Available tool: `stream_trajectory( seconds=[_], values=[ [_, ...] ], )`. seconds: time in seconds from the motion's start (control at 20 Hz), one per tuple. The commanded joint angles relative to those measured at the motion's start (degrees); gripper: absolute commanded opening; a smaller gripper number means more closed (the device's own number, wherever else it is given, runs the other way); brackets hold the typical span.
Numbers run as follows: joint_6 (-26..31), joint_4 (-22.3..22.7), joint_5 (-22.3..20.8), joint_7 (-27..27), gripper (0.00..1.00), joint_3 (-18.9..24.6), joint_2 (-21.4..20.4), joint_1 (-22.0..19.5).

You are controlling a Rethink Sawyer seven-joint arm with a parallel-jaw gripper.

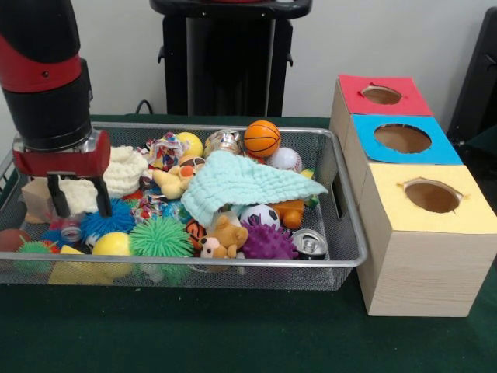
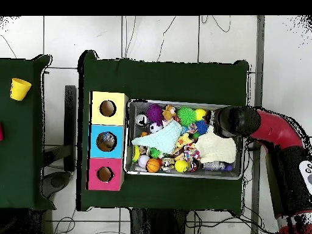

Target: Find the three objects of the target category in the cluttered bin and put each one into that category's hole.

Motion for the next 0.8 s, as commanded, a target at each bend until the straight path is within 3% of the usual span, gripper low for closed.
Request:
stream_trajectory(
  seconds=[0.05,0.4,0.8],
  values=[
    [10.9,-6.8,-3.6,-19.8,1.00,4.4,0.6,1.0],
    [11.9,-7.7,-5.2,-21.0,1.00,4.0,0.1,0.0],
    [3.2,-5.8,-9.2,-20.8,1.00,3.7,4.8,-3.5]
  ],
)
